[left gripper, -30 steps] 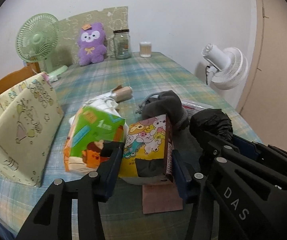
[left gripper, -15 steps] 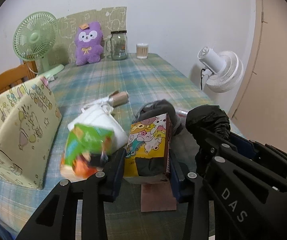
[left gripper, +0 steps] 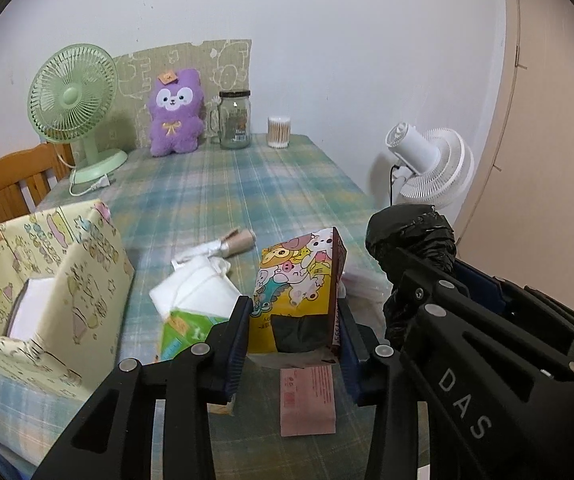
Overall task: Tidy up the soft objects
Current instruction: 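Carry yellow box with left tool while right tool carries black bundle to fabric box, then release yellow box into fabric box with left tool while right tool lowers bundle in, then open the right tool over the fabric box and withdraw both tools toward the table items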
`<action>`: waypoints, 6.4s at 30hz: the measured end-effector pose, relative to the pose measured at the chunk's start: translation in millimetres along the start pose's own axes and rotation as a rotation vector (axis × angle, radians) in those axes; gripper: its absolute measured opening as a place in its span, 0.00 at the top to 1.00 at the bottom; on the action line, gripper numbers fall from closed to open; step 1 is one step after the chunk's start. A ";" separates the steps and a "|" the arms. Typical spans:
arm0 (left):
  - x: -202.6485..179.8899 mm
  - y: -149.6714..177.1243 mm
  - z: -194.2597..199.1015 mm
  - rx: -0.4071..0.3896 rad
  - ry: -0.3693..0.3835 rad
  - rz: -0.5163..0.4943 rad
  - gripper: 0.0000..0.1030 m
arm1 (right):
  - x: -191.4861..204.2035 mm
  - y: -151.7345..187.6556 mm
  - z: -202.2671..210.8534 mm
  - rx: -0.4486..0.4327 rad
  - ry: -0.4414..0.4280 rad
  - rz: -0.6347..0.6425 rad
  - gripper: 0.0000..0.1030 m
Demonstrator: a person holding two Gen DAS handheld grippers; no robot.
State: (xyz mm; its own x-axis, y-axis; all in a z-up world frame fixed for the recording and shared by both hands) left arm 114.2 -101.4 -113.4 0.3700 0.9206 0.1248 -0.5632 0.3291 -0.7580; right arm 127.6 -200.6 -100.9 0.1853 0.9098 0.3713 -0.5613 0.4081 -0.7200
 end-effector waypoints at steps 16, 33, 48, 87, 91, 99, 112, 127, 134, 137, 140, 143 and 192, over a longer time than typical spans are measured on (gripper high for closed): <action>22.5 -24.4 33.8 -0.035 -0.037 -0.002 0.61 | 33.8 -25.4 26.5 -0.056 -0.037 0.017 0.70; 57.5 -37.5 58.5 -0.079 -0.067 0.002 0.61 | 76.8 -37.6 39.9 -0.076 -0.056 0.049 0.70; 105.6 -32.5 76.9 -0.092 -0.125 -0.001 0.61 | 131.3 -32.4 36.8 -0.072 -0.117 0.084 0.70; 236.9 39.7 35.5 0.063 -0.213 0.095 0.35 | 250.2 47.2 -54.9 0.162 -0.220 0.249 0.70; 244.5 49.1 31.0 0.091 -0.210 0.116 0.25 | 257.0 56.1 -64.3 0.191 -0.229 0.264 0.70; 251.1 57.3 25.6 0.116 -0.207 0.127 0.23 | 264.1 67.6 -78.1 0.256 -0.250 0.265 0.63; 252.3 59.3 26.0 0.123 -0.196 0.157 0.23 | 260.9 61.2 -70.7 0.204 -0.224 0.286 0.12; 226.7 39.0 51.3 0.048 -0.246 0.137 0.08 | 239.5 40.4 -38.3 0.127 -0.245 0.252 0.06; 209.0 26.7 61.1 0.028 -0.256 0.116 0.04 | 223.9 27.9 -21.3 0.100 -0.242 0.242 0.06; 200.3 21.0 66.2 0.014 -0.259 0.105 0.04 | 216.2 21.1 -12.9 0.081 -0.247 0.229 0.06; 191.7 14.3 71.1 0.000 -0.263 0.096 0.03 | 209.6 14.6 -3.8 0.063 -0.252 0.224 0.06; 185.0 8.9 76.3 -0.014 -0.263 0.090 0.03 | 203.8 8.6 3.8 0.050 -0.259 0.225 0.06; 66.4 -16.7 38.9 -0.071 -0.171 0.027 0.02 | 72.7 -20.4 9.5 -0.038 -0.178 0.154 0.08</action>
State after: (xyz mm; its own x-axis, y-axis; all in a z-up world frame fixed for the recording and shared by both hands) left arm 119.4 -37.6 -67.6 0.2215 0.9531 0.2064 -0.5152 0.2940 -0.8051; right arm 144.9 -143.5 -53.7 -0.0475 0.9354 0.3505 -0.5405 0.2710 -0.7965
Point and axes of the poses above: each gripper's, at about its wrist camera, not at the fingertips, and z roughly against the way its jaws point, x to its left, y to its underside, the point moved 6 cm from there along -z, roughly the way its jaws point, and after that the axes turned 15 degrees about -z, right-handed, at the moved point
